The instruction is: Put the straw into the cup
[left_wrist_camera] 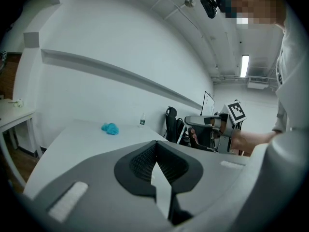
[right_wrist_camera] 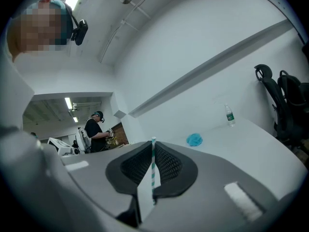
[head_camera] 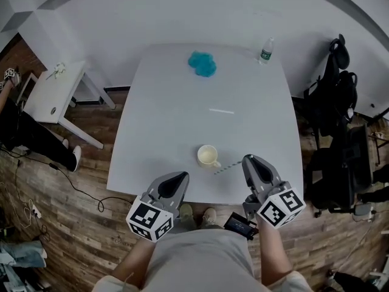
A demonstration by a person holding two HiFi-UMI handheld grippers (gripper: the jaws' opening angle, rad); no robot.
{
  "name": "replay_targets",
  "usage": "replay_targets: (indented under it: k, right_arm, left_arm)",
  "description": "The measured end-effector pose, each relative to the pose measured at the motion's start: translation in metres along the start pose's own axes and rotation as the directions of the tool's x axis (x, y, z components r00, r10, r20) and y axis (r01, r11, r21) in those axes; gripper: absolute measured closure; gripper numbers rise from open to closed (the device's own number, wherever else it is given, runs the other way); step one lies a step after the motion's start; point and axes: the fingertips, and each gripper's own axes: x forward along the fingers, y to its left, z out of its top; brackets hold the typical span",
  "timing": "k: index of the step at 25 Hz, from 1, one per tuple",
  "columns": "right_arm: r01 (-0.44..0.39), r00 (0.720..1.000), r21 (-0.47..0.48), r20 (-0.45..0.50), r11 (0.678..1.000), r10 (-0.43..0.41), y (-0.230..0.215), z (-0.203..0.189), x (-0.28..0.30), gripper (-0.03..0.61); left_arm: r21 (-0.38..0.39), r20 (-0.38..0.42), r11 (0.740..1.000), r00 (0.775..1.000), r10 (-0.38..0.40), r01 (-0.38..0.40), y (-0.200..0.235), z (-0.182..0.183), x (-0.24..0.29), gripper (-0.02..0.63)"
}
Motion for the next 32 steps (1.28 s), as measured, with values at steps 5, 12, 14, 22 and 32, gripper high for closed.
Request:
replay_targets:
  k: [5,12,14,22,32]
  right_arm:
    - [0.026,1.000,0.015,0.010,1.000,-0.026,-0.006,0.001,0.006,0.552]
    - [0.053,0.998,0.026,0.018,0.998,-0.053,-0.018,0.004,0.016,0.552]
    - [0.060,0.998,0.029,0.020,0.998,-0.061,-0.021,0.005,0.019,0.552]
    - [0.082,0.997,0.032,0.000,0.996,-0.082,-0.036,0.003,0.042,0.552]
    - [0.097,0.995,0.041,-0.037,0.994,-0.096,-0.055,-0.010,0.066,0.552]
  left_arm:
    - [-0.003,-0.005,1.000,1.000,-0.010,0.010,0.011,0.000,0.006,0.595]
    - [-0.007,-0.009,1.000,1.000,-0.023,0.023,0.023,0.002,0.018,0.595]
    - [-0.008,-0.009,1.000,1.000,-0.024,0.024,0.027,0.003,0.022,0.595]
    - [-0.018,-0.029,0.999,0.999,-0.037,0.037,0.046,0.003,0.035,0.595]
    - [-0.029,-0.057,0.999,0.998,-0.041,0.040,0.067,-0.003,0.053,0.595]
